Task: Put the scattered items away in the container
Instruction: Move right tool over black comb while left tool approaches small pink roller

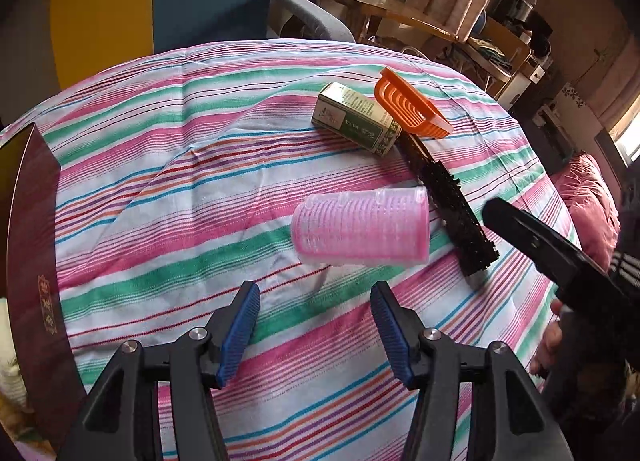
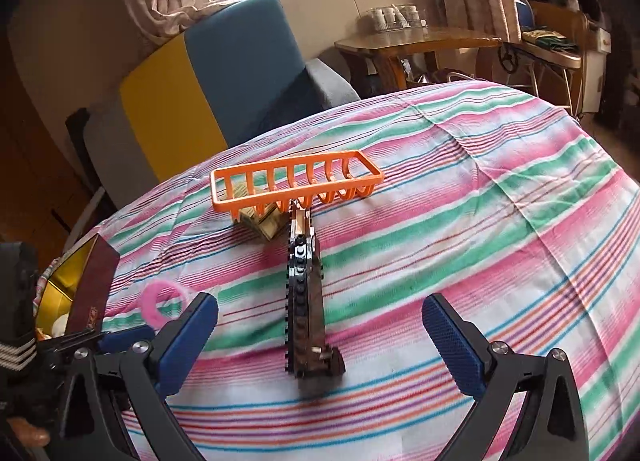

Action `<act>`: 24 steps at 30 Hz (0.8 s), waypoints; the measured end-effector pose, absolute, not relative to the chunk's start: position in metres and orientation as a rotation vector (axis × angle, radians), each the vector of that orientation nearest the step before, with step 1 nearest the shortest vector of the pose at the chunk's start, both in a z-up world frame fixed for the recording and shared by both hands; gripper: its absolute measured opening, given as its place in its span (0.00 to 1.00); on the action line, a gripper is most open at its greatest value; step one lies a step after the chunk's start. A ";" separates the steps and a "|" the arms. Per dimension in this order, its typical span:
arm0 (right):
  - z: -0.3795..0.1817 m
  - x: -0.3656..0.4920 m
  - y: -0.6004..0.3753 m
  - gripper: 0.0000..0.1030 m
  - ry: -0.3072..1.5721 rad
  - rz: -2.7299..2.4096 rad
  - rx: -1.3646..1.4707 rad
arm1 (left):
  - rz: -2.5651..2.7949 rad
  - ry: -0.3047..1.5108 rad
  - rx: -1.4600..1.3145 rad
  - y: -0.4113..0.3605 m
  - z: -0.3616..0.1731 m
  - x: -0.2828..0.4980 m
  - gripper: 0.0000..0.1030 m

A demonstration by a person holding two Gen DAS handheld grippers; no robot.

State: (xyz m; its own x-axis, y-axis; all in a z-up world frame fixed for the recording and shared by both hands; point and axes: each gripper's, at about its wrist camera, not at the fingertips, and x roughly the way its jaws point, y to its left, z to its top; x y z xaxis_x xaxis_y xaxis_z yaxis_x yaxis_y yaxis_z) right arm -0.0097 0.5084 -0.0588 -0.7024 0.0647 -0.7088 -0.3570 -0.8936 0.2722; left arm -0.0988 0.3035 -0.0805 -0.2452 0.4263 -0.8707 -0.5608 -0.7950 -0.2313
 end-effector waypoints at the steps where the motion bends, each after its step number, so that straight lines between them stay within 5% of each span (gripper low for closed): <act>1: -0.059 -0.019 0.508 0.95 0.555 2.646 -1.101 | 2.071 0.154 -1.396 0.300 -0.080 -0.096 0.57; 9: -0.080 -0.057 0.491 0.48 0.282 2.566 -1.292 | 2.043 0.135 -1.412 0.273 -0.081 -0.054 0.59; 18: -0.078 -0.019 0.479 0.23 0.252 2.563 -1.289 | 2.048 0.166 -1.403 0.260 -0.080 -0.029 0.61; 24: -0.076 0.019 0.465 0.23 0.264 2.576 -1.295 | 2.061 0.159 -1.407 0.250 -0.078 -0.025 0.61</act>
State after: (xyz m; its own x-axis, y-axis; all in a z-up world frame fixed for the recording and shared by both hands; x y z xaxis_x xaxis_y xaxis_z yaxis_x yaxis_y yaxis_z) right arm 0.0185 0.4655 -0.0764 -0.5756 0.1367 -0.8062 -0.2976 -0.9533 0.0509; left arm -0.0249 0.2500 -0.0784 -0.2308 0.4286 -0.8735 -0.5576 -0.7940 -0.2422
